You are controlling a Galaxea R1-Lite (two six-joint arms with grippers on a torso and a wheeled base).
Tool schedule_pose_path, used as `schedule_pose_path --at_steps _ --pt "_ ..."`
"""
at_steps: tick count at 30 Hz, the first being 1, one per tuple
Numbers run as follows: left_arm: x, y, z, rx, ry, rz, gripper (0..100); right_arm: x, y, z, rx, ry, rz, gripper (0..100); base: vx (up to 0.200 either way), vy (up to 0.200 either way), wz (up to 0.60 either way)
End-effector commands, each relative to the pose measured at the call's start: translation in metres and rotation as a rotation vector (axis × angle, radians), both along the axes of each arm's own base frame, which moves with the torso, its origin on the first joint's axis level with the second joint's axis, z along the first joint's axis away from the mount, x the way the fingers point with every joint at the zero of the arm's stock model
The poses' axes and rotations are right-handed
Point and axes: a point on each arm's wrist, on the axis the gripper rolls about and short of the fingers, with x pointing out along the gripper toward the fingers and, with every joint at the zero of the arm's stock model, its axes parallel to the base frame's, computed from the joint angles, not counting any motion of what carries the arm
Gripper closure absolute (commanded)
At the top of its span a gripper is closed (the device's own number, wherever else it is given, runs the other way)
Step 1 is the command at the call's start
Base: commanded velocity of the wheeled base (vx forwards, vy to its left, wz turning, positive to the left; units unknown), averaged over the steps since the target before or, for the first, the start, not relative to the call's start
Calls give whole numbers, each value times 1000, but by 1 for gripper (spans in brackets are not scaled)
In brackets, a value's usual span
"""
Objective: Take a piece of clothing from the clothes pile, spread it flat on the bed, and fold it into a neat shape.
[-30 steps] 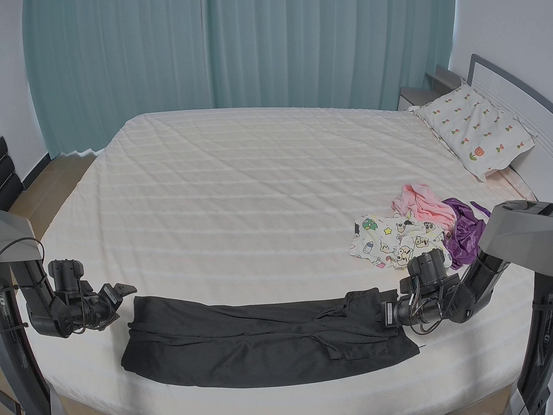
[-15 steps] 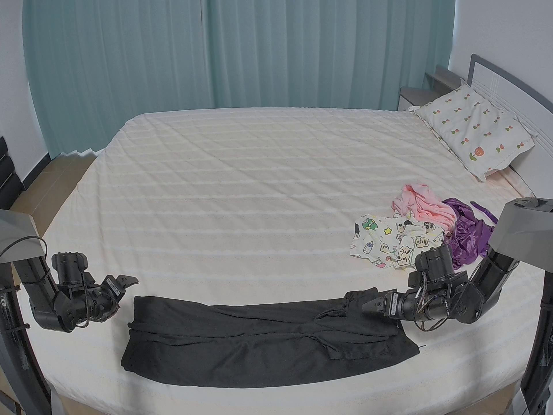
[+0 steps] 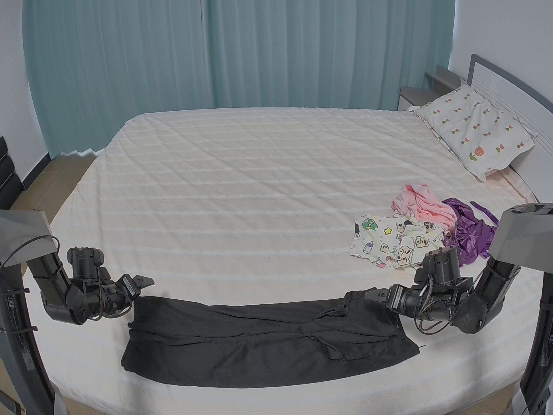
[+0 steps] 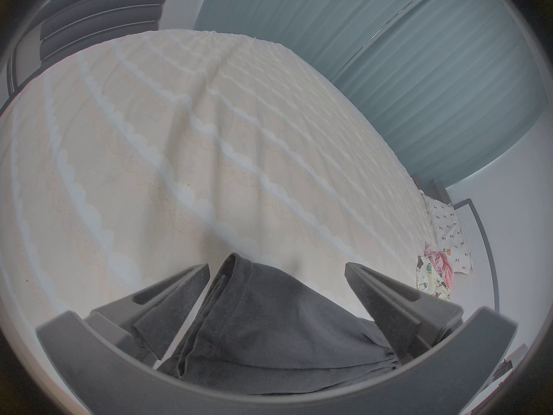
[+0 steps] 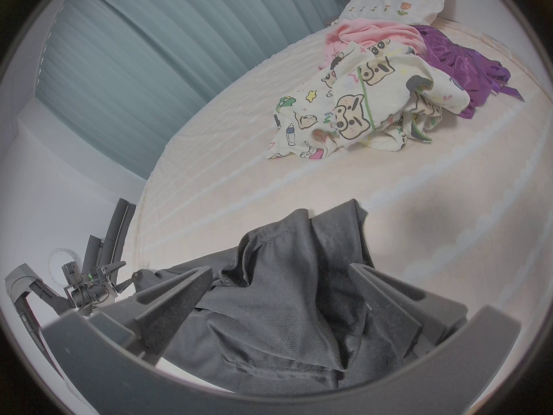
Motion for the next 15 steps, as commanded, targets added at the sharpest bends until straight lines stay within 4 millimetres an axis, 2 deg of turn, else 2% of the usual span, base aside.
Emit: schedule_pose_path --at_steps 1,2,3,10,15 --pt "3 -1 -7 0 17 -6 0 0 0 -4 -1 14 -1 0 0 0 0" --pt "3 -3 -9 1 21 -13 0 0 1 -6 -4 16 -1 0 0 0 0" --pt "3 -4 -9 3 22 -18 100 1 1 -7 -7 15 -3 0 0 0 0" --pt "5 -5 -18 82 38 -13 100 23 -1 -1 -45 -59 -56 0 0 0 0" --pt "7 -4 -15 69 30 26 100 30 3 -5 -64 -17 -48 0 0 0 0"
